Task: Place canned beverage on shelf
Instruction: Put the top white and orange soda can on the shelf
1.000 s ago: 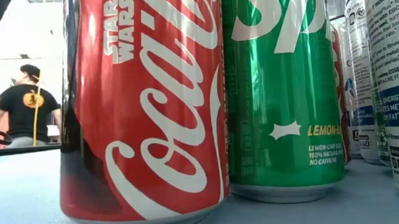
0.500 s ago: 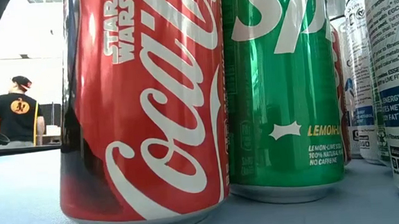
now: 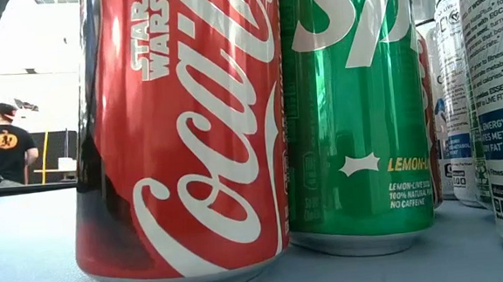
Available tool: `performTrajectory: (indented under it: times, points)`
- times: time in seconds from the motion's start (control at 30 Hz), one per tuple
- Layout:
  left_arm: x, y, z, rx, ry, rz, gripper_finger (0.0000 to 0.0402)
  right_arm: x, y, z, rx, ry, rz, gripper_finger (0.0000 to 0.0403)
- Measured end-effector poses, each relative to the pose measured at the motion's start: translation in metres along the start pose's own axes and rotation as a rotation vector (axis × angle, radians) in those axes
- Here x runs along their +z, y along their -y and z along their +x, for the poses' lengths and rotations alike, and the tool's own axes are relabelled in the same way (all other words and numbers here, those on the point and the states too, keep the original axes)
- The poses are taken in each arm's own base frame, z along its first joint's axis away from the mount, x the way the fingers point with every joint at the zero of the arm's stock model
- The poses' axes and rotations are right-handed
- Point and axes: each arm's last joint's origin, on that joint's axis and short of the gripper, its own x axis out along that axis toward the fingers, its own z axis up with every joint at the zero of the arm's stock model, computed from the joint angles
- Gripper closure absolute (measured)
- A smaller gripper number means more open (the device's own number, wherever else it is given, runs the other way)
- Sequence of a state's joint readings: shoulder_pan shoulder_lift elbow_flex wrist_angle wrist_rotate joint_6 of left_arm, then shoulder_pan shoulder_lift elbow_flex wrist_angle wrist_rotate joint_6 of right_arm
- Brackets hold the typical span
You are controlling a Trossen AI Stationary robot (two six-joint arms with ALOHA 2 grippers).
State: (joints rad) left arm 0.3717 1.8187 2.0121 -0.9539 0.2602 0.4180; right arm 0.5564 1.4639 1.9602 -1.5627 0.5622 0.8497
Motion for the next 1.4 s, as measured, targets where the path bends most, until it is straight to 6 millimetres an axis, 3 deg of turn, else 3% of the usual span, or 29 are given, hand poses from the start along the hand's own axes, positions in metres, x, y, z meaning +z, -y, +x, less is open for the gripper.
performTrajectory:
  times: [0.23, 0.37, 0.5, 0.6, 0.67, 0.77, 0.87, 0.97, 1.3, 1.4]
  points:
    - [-0.003, -0.008, -0.013, -0.008, 0.032, -0.047, 0.0169, 0.000, 0.000, 0.000, -0.011, 0.012, -0.001, 0.0132]
    - [-0.002, 0.000, -0.046, -0.021, 0.062, -0.048, 0.0169, 0.000, 0.000, 0.000, -0.011, 0.012, -0.001, 0.0132]
    - [-0.004, 0.014, -0.092, 0.064, 0.060, -0.018, 0.0169, 0.000, 0.000, 0.000, -0.013, 0.013, -0.009, 0.0132]
    - [-0.006, 0.022, -0.123, 0.122, 0.165, -0.015, 0.0169, 0.001, 0.000, 0.000, -0.019, 0.019, -0.017, 0.0132]
    - [-0.006, 0.027, -0.132, 0.171, 0.299, -0.012, 0.0169, 0.001, 0.001, 0.000, -0.027, 0.027, -0.020, 0.0132]
    - [-0.015, 0.034, -0.122, 0.216, 0.423, -0.009, 0.0169, 0.001, 0.001, 0.000, -0.036, 0.038, -0.019, 0.0132]
    - [-0.041, 0.038, -0.092, 0.199, 0.383, -0.028, 0.0169, 0.001, 0.001, 0.000, -0.036, 0.038, -0.020, 0.0132]
    - [-0.054, 0.032, -0.070, 0.208, 0.320, -0.026, 0.0169, 0.002, 0.002, 0.001, -0.042, 0.039, -0.014, 0.0132]
    - [-0.045, -0.002, -0.050, 0.159, 0.129, -0.054, 0.0169, 0.005, 0.005, 0.003, -0.056, 0.040, -0.025, 0.0132]
    - [-0.055, -0.010, -0.032, 0.123, 0.043, -0.090, 0.0169, 0.005, 0.005, 0.003, -0.057, 0.039, -0.026, 0.0132]
